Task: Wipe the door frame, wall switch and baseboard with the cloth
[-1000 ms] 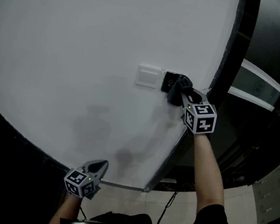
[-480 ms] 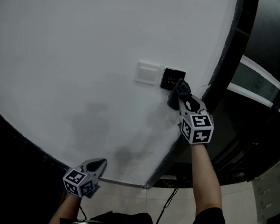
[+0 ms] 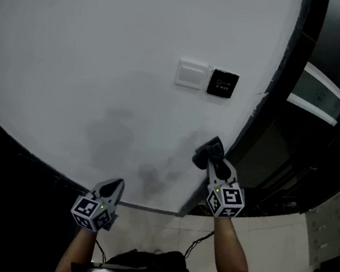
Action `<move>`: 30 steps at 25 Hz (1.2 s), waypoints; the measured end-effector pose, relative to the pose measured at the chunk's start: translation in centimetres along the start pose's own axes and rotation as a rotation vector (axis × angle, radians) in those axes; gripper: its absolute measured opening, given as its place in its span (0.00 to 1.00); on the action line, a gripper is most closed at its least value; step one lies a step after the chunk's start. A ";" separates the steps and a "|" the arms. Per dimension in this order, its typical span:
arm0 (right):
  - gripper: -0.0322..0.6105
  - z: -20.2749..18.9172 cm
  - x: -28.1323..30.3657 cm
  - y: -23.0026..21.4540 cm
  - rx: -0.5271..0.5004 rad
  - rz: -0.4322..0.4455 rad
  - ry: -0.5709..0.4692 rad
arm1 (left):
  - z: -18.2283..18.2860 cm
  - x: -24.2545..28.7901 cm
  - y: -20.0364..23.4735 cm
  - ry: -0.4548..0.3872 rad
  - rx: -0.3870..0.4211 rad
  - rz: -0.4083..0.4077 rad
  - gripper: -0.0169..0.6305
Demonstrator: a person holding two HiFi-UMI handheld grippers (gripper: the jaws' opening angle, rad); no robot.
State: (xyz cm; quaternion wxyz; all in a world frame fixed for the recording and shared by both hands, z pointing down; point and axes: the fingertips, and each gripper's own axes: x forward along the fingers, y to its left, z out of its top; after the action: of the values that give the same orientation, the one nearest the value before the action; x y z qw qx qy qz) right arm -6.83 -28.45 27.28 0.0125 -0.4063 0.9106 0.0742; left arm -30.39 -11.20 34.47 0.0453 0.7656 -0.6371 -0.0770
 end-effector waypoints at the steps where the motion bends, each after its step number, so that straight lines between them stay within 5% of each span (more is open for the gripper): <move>1: 0.18 -1.5 -1.1 0.5 0.020 -0.008 -0.008 | 0.0 -0.5 0.3 -0.009 -0.003 0.011 0.03; 10: 0.18 -10.0 -7.9 4.5 0.122 -0.053 0.039 | -1.1 -4.2 3.0 -0.062 -0.057 0.056 0.03; 23: 0.18 -8.4 -9.3 5.1 0.074 -0.085 0.007 | 0.5 -4.8 1.7 -0.129 0.003 -0.013 0.03; 30: 0.18 -9.3 -8.4 6.9 0.070 -0.045 0.042 | 0.3 -6.7 3.1 -0.108 0.022 0.021 0.03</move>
State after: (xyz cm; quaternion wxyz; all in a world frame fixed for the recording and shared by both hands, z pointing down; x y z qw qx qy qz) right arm -5.99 -19.01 38.01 0.0096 -0.4275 0.9033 0.0333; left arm -34.63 -5.13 35.05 0.0033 0.7541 -0.6474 -0.1110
